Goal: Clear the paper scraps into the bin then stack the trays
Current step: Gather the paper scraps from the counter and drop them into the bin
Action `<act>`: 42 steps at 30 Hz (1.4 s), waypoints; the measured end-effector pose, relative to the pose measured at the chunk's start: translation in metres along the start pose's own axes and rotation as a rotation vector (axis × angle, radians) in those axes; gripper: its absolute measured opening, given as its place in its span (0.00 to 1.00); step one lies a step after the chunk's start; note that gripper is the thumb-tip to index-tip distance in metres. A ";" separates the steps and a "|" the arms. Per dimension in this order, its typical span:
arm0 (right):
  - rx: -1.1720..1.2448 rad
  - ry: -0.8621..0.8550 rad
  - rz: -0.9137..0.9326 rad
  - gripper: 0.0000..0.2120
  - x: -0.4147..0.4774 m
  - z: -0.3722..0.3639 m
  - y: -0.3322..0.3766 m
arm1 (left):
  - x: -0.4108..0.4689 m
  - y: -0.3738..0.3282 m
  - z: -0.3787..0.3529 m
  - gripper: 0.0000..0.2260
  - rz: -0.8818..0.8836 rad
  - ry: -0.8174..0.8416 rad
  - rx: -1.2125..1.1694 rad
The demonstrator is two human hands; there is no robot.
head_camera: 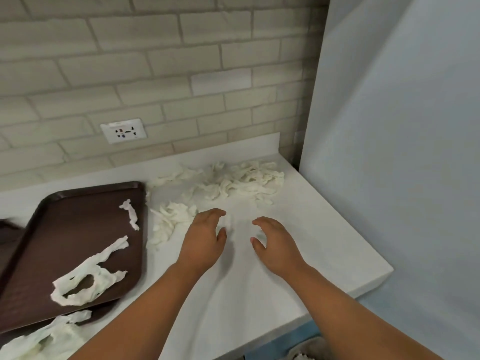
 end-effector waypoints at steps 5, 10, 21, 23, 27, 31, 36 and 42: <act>-0.074 0.117 0.002 0.25 0.044 -0.053 0.013 | 0.009 0.062 0.011 0.18 0.078 -0.006 0.037; -0.234 0.190 -0.058 0.27 0.076 -0.103 0.008 | 0.012 0.106 0.016 0.17 0.075 0.004 0.036; -0.032 0.016 -0.157 0.11 0.104 -0.098 0.004 | 0.033 0.144 0.004 0.15 0.087 -0.045 -0.069; 0.069 -0.018 -0.207 0.14 0.108 -0.084 0.006 | 0.039 0.147 0.000 0.15 0.086 -0.059 -0.076; 0.221 -0.063 -0.272 0.15 0.108 -0.069 0.015 | 0.052 0.153 -0.006 0.16 0.093 -0.030 -0.025; 0.322 -0.014 -0.374 0.07 0.102 -0.068 0.017 | 0.057 0.153 -0.014 0.27 0.095 0.178 0.181; 0.101 0.039 -0.383 0.20 0.097 -0.073 0.008 | 0.065 0.152 -0.018 0.10 -0.024 0.094 0.193; 0.120 -0.079 -0.361 0.12 0.089 -0.066 0.007 | 0.077 0.142 0.004 0.04 0.109 0.033 -0.093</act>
Point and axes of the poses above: each hand's wrist, its own x-axis towards the middle knuckle, its own z-axis out of the back of the hand, y = z × x, the point moved 2 cm from there along x, towards the middle knuckle, and after that the axes turned 2 degrees about x, right-handed, at the moved point
